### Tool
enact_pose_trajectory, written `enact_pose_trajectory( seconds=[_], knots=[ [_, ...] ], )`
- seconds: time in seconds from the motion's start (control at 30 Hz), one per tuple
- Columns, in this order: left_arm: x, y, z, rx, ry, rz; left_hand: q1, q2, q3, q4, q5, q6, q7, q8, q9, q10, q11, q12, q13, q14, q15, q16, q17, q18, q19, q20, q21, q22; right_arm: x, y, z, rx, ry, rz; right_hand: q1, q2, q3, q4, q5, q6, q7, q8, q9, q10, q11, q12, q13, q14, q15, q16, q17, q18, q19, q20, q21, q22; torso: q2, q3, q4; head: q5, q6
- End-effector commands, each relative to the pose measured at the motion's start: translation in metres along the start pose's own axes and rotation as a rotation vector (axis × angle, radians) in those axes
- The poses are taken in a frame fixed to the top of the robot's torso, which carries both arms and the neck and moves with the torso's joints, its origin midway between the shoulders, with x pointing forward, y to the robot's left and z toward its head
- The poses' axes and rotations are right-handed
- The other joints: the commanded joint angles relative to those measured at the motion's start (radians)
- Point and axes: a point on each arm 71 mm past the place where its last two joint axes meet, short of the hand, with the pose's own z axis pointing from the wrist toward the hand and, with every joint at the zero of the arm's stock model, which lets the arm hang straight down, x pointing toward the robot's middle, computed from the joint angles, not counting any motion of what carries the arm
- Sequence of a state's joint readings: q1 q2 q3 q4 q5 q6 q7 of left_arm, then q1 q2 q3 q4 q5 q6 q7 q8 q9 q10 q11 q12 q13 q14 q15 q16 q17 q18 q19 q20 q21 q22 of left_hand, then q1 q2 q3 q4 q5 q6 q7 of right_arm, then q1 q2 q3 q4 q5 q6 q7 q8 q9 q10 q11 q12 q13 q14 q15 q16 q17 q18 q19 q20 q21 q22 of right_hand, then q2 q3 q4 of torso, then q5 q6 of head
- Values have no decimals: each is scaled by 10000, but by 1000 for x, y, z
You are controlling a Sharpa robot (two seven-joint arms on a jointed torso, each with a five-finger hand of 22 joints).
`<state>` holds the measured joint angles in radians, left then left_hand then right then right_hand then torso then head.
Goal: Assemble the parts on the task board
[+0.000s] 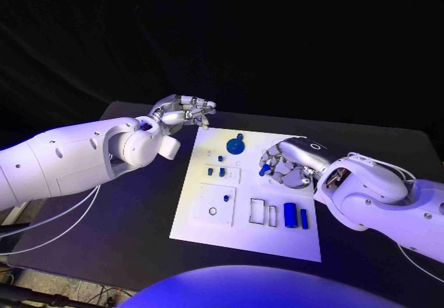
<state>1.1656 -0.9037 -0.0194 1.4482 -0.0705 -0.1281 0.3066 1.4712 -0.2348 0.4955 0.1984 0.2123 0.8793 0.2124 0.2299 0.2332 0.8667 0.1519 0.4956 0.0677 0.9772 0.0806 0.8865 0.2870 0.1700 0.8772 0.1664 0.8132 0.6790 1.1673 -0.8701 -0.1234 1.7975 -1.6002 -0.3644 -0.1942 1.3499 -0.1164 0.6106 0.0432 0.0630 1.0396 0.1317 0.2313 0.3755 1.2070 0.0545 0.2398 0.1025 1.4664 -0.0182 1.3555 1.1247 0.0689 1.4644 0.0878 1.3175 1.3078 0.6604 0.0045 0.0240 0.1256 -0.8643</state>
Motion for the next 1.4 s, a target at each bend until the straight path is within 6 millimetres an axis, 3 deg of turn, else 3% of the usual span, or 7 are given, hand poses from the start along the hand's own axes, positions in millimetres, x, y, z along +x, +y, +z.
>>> enact_pose_trajectory(
  seconds=[0.03, 0.3, 0.57, 0.93, 1.4],
  knots=[
    [3, -1, 1, 33, 228, -38, -53, 4, 2, -43, -1, -81, -6, -33, 10, -54, -5, -57, 15, -54, -12, -53, 2, 130, -12, 68, -50, -15, -2, 18, 2, -515, -294, 580, -157, -56, -57, 15, -52, 59, -114, 408, 517, 55, 8, -69, 4, 235, -33, 13, -21, -151, 51, -48, -18, 1704, 13, 10, -8, 73, 6],
    [4, 0, 2, 21, 270, -51, -59, 2, 2, -49, -3, -86, -3, -35, 10, -62, -1, -60, 14, -56, -9, -57, 2, 129, -13, 69, -51, -15, 9, 56, 12, -1551, -137, 1181, -169, -60, -55, 14, -47, 33, -107, 406, 527, 37, 13, -97, 2, 233, -29, 11, -27, -150, 48, -46, -25, 1704, 14, -4, -21, 107, -24],
    [8, 0, 3, 41, 339, -73, -59, 2, 2, -49, -3, -86, -3, -35, 10, -62, -1, -60, 14, -56, -9, -57, 2, 129, -13, 69, -51, -15, 37, 80, 23, -2163, 306, 1500, -166, -55, -45, 5, -38, 9, -98, 403, 535, 23, 18, -119, 1, 231, -27, 7, -36, -144, 36, -45, -55, 1695, 33, 6, 15, 171, -31],
    [10, 0, 4, 45, 387, -87, -73, 1, 5, -65, -6, -93, 1, -38, 11, -72, 3, -61, 13, -59, -4, -64, 3, 127, -14, 71, -55, -15, 70, 89, 31, -2295, 1026, 1521, -160, -53, -32, -13, -28, -25, -83, 400, 548, 6, 27, -150, 1, 230, -20, 6, -41, -140, 28, -43, -75, 1691, 28, 13, 3, 319, -84],
    [10, 0, 4, 41, 416, -96, -73, 1, 5, -65, -6, -93, 1, -38, 11, -72, 3, -61, 13, -59, -4, -64, 3, 127, -14, 71, -55, -15, 85, 89, 34, -2261, 1307, 1162, -173, -56, -24, -25, -18, -75, -58, 390, 561, -28, 49, -197, 0, 226, -5, 0, -55, -139, 22, -35, -89, 1691, 30, 13, -2, 356, -84]
  ],
)
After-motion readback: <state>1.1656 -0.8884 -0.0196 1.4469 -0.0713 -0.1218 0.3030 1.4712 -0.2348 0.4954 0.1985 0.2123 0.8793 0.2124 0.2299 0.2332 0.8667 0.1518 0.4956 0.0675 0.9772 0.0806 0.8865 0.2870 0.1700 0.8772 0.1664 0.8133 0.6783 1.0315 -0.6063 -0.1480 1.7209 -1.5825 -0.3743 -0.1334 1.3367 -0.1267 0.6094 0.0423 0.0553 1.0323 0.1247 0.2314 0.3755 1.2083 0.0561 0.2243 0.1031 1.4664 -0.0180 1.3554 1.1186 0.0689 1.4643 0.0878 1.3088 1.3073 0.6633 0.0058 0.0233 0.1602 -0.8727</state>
